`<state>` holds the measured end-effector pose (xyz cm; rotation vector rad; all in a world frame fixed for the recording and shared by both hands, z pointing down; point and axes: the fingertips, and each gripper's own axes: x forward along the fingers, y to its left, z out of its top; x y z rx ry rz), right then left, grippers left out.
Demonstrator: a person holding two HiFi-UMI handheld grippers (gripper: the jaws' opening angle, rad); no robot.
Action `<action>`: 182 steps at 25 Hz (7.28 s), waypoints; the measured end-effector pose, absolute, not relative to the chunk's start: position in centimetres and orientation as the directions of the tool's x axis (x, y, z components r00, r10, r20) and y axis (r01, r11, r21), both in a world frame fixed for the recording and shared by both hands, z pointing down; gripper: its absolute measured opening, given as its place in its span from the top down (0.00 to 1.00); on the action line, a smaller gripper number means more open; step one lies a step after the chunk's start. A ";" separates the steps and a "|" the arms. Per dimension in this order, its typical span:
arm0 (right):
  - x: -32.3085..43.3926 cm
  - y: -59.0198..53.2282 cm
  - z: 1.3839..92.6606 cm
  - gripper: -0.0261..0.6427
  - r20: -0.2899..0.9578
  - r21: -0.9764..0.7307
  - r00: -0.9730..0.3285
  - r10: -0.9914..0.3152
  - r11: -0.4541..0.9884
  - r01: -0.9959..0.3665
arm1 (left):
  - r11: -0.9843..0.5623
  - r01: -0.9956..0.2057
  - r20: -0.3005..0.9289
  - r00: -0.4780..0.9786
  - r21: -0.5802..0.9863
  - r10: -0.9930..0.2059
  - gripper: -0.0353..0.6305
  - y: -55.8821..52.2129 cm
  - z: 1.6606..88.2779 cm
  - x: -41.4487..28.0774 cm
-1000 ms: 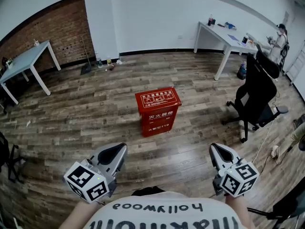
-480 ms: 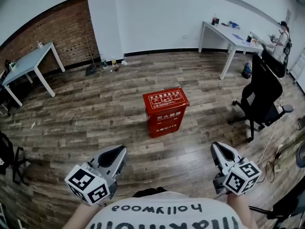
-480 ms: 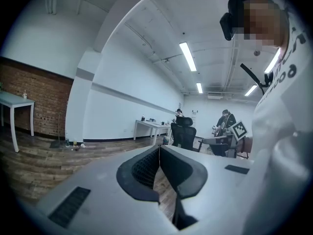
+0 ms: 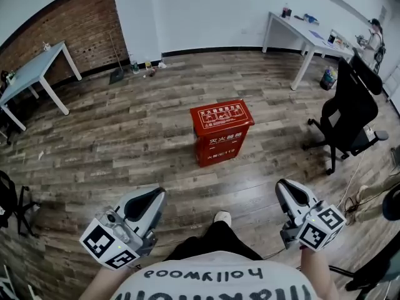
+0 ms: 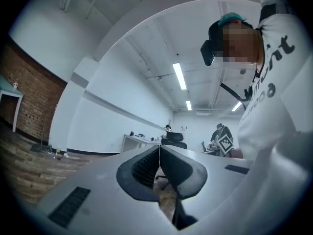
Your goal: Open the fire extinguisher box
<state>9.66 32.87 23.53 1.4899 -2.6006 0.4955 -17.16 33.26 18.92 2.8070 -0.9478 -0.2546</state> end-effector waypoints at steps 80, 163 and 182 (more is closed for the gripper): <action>8.7 -5.1 47.9 0.93 0.582 -0.476 -0.618 -0.529 0.395 -0.786 | -0.770 -0.514 0.241 0.857 0.376 -0.455 0.94 -6.9 36.3 -10.2; 10.5 -14.8 56.4 0.79 0.219 -0.975 -0.790 -0.572 -0.090 -0.205 | -0.740 -0.581 0.409 0.800 0.339 -0.440 0.94 -14.1 46.0 -6.2; 7.6 -25.4 46.8 0.82 -0.007 -0.983 -0.788 -0.615 0.150 -0.109 | -0.893 -0.446 0.630 0.709 0.050 -0.319 0.66 -22.7 50.1 -5.5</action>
